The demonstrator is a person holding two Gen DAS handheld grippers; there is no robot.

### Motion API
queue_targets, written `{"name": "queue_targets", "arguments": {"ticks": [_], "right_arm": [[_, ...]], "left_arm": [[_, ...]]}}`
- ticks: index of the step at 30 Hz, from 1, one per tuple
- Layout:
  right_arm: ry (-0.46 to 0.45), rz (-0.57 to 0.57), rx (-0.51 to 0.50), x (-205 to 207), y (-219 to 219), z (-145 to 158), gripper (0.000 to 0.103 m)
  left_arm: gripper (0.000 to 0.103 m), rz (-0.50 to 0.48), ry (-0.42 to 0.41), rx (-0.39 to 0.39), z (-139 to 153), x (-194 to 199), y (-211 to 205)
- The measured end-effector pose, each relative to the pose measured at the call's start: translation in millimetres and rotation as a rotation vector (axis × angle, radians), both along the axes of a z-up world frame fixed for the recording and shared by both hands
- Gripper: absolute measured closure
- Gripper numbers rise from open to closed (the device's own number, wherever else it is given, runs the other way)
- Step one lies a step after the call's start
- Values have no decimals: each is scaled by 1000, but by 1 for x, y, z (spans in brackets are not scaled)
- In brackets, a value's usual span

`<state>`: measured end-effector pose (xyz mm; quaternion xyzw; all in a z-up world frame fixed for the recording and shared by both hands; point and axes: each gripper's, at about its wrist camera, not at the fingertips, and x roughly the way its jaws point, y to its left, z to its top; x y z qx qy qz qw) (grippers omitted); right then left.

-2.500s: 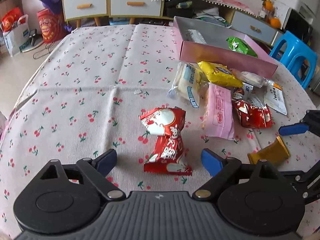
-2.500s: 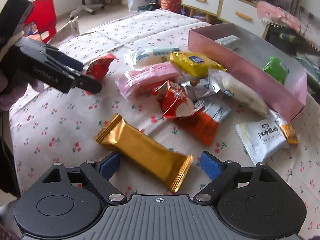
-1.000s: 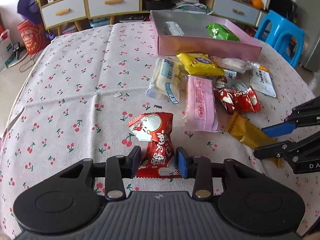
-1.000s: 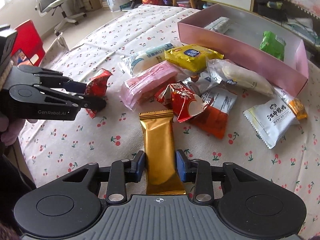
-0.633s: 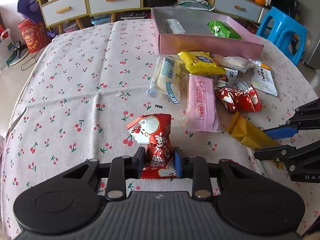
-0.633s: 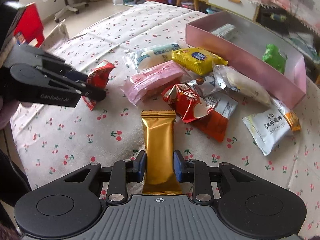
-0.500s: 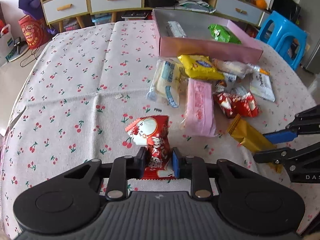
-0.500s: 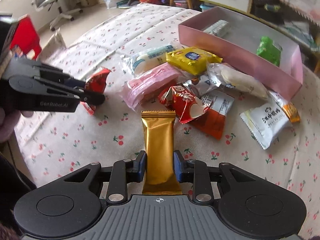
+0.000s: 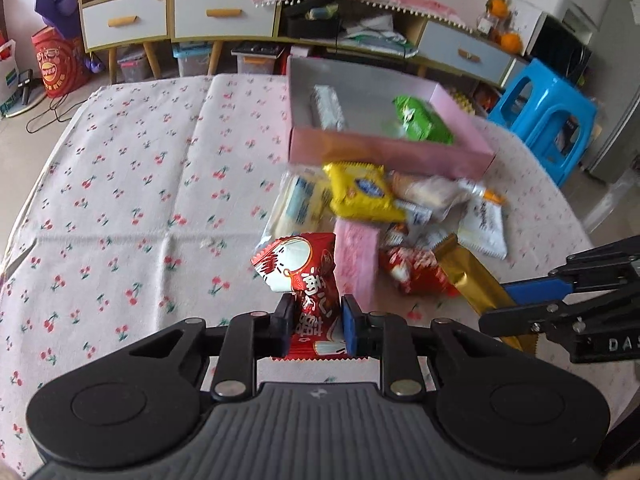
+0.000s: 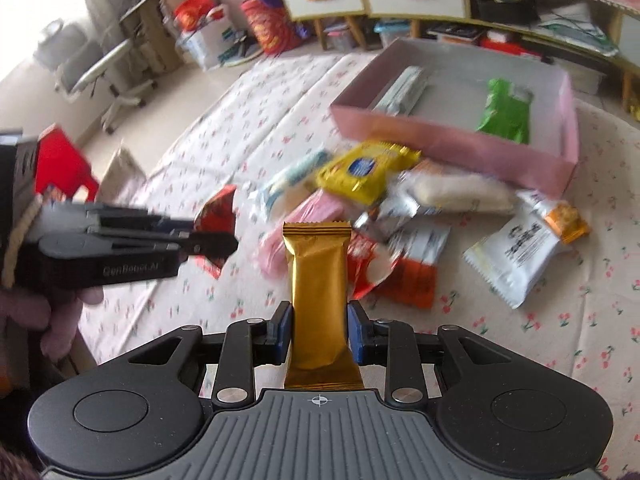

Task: Organize snacks
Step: 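Carry the gold bar and candy pack into the pink box and release both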

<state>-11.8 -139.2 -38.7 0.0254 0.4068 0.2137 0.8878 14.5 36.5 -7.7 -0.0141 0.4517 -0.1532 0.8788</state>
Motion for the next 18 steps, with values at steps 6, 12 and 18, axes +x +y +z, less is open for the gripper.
{"name": "queue_targets", "arguments": {"ticks": [6,12,18], "right_arm": [[-15,-97,56,22,-24,16,75],[-17,-205,126,48,-54,26,75],[-26,-322,235,73,-86,30,75]], "left_arm": [[81,8,-13,-70,12,15,-16],[81,9,-27,-111,16,36,-35],[81,29,-42,-151,16,54,-54]]}}
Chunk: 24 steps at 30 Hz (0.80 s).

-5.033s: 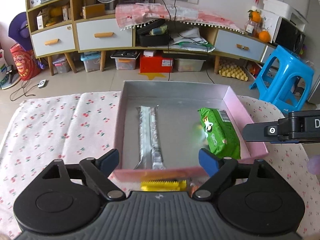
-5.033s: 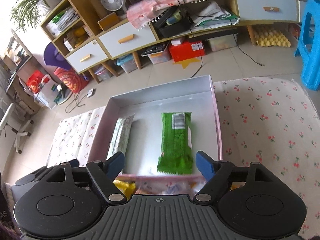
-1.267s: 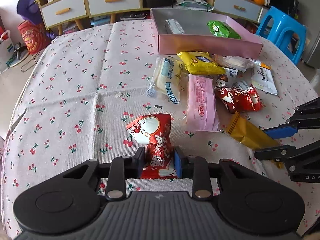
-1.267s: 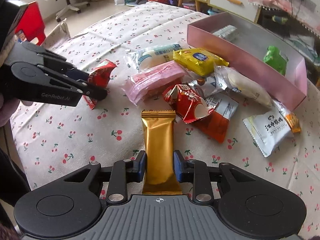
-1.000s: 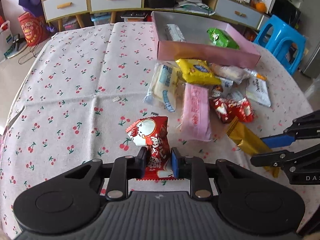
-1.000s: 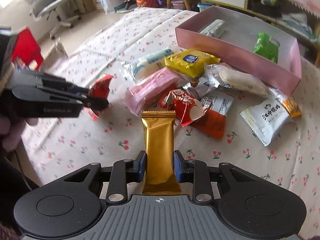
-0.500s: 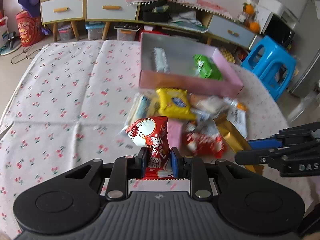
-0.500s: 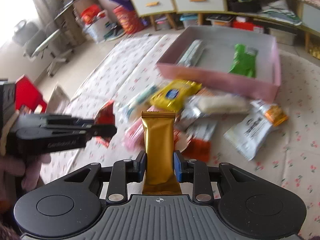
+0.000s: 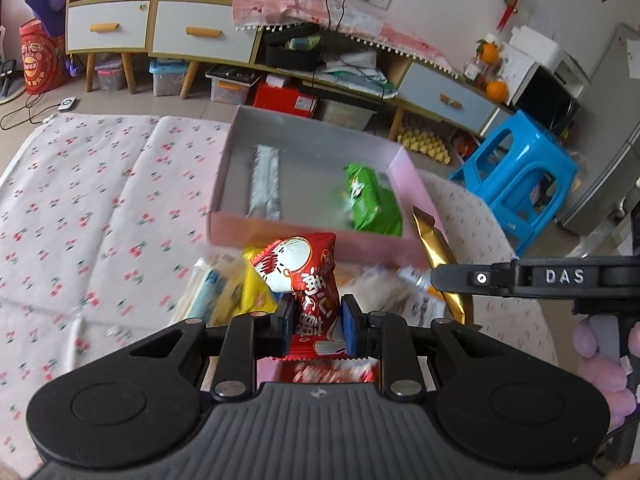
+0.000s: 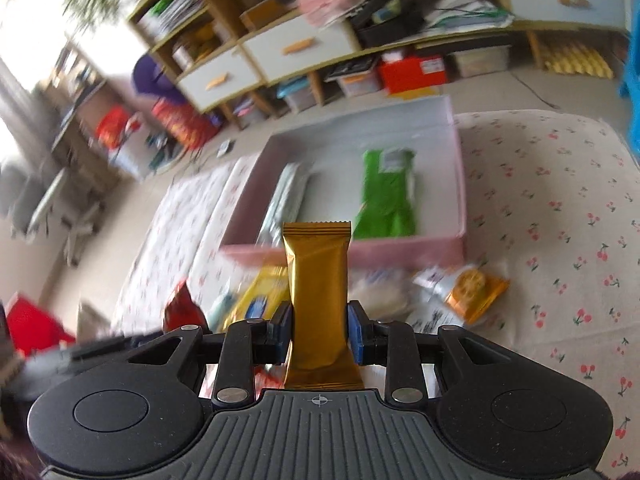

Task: Organize snacks
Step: 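Carry the gold bar and candy pack into the pink box and release both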

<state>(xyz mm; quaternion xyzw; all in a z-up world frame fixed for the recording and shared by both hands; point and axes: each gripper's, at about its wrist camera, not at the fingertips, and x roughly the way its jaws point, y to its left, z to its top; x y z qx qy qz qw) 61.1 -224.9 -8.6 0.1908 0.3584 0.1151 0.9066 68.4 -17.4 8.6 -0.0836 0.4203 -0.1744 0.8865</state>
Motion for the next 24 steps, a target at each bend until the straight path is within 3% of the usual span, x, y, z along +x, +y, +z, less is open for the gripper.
{"name": "queue_targets", "arguments": {"ticks": [3,6,14,19,21,24], "right_arm": [[-7,-42,65,13,-14,-2,75],[19,-85,121,31,-28,-5,75],[-5,-181,155,60,-60,-4,75],[-10,-193,155,74,-72,-16,75],[-18,-185,184,79,-78,-18,75],[-24,-170,200,86,-79,-20,75]], "left_arm": [[81,0,-20,-5,0,10,-12],[81,-36,-27,40,-3,26,-31],[81,-30,-75,89,0,58,-51],[81,21,-111,34,-14,60,-42],[81,45,-88,64,-18,68,-45],[81,42,-95,48,-24,72,-50]]}}
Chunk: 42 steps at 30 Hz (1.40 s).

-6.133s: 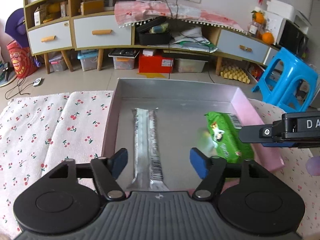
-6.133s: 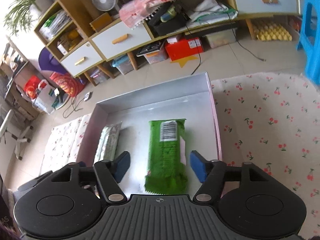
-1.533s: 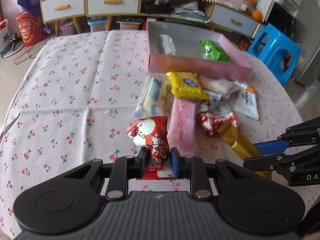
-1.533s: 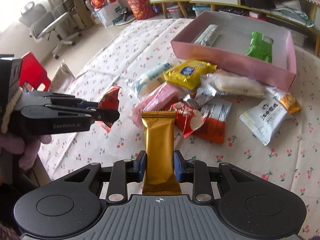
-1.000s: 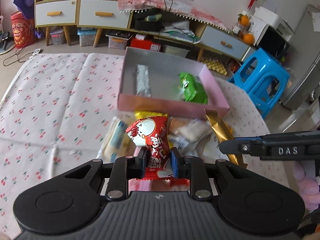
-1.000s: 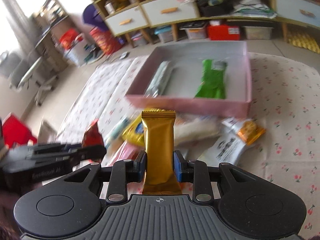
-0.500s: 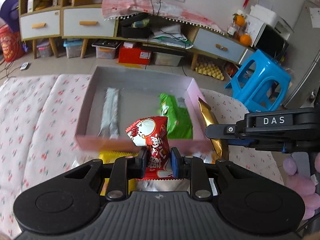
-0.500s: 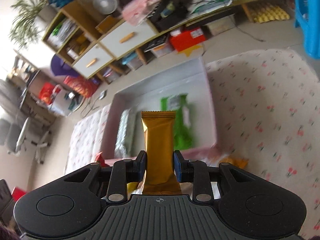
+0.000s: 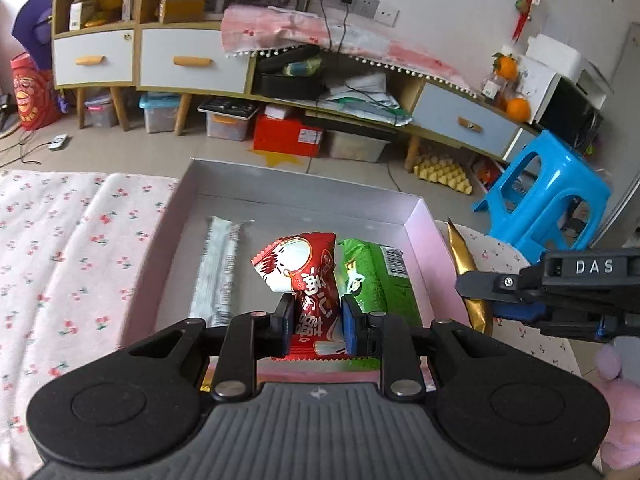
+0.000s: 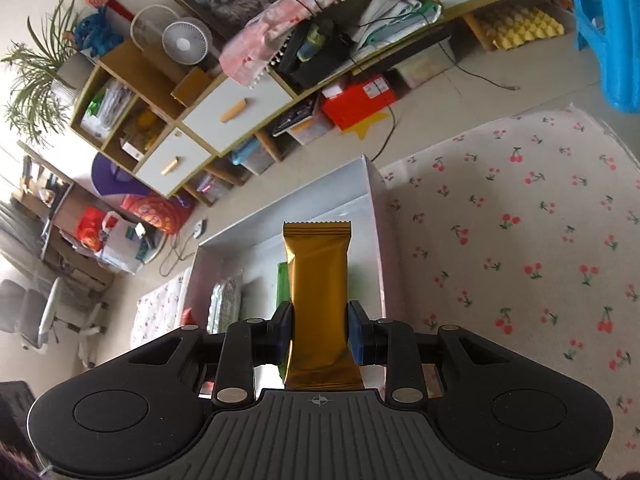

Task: Organize snacks
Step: 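Carry the gold bar and candy pack into the pink box and release both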

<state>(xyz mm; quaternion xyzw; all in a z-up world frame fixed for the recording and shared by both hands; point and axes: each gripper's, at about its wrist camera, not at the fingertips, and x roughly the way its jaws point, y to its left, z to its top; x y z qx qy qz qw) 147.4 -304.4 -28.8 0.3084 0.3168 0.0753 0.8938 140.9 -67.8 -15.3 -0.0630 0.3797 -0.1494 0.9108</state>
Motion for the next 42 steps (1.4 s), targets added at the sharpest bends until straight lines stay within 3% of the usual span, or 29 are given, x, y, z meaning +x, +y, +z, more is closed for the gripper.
{"name": "queue_targets", "arguments": {"ticks": [6,16,18,21,23,27,30,35,42], "right_arm": [[11,-4,-51,6,3,-5,75],[9,-6,-48,6,-1,-6,75],[8,-9,-45,6,-1,-6,71],[3,-25,-34,4,-3,-3,70],[-2,-25,-42,4,-3,0,64],[-9,-14,-63,2,0,4,57],[-14,-8,-87,-2,3,8,53],[-25,-12,-131,-13,10,15,37],[-35,-13,-174,-36,24,26,25]], "left_arm": [[81,14,8,29,-13,7,-9],[80,29,32,40,-18,12,-13],[80,29,37,50,-18,13,-14],[74,33,30,50,-18,12,-13],[70,32,26,56,-17,12,-13],[53,33,20,72,-14,8,-15],[49,34,28,72,-13,6,-15],[38,30,28,79,-7,-1,-11],[24,34,35,98,9,-16,1]]}}
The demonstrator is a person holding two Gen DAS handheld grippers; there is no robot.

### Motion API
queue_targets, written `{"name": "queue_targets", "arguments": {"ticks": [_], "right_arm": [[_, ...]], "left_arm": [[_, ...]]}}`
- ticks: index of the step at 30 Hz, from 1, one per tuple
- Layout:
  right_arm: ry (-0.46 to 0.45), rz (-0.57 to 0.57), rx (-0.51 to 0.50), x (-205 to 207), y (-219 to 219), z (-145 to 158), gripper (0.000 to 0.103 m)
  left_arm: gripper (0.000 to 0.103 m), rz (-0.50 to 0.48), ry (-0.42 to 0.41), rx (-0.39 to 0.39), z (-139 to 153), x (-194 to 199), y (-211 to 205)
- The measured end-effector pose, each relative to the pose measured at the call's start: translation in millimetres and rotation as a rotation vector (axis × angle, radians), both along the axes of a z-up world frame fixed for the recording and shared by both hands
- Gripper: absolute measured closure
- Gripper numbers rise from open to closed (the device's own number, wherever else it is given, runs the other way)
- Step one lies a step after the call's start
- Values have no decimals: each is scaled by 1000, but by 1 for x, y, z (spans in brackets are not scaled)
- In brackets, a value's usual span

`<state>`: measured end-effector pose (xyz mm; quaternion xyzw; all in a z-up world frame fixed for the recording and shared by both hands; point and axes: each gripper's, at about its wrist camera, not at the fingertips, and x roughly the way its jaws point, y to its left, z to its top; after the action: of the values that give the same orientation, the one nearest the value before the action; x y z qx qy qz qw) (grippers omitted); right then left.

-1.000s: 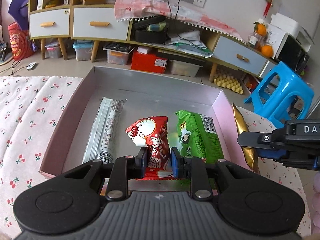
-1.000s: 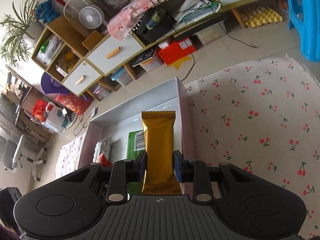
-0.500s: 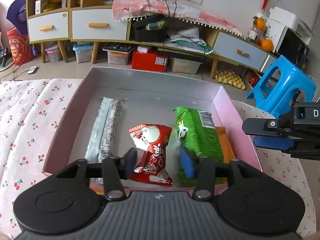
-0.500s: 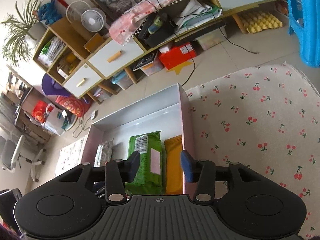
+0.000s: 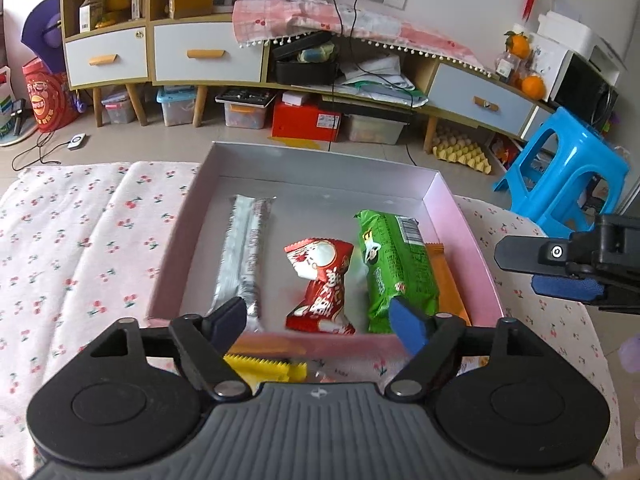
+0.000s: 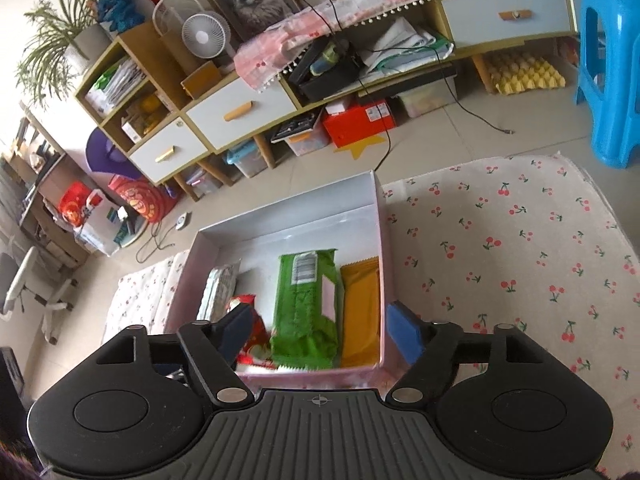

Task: Organize snacks
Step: 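Carry the gold bar and candy pack into the pink box and release both, then withdraw both open tools from the box toward the remaining snacks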

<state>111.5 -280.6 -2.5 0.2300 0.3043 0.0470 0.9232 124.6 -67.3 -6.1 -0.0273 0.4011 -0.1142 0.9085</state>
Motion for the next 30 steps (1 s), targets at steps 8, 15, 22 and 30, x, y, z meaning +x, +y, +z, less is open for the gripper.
{"name": "queue_targets", "arguments": {"ticks": [8,15,22,30], "right_arm": [[7,1,-110,-32,20,12,13],[11,-6,-205,-59,38,14,6],[16,0,-282,-79,54,-2,5],[3,36,-382,-95,64,-28,4]], "left_arm": [[3,-8,-22,60,14,-28,7],[1,-3,24,69,15,-48,15],[1,2,30,86,7,-69,26],[0,-3,7,65,0,-88,44]]}}
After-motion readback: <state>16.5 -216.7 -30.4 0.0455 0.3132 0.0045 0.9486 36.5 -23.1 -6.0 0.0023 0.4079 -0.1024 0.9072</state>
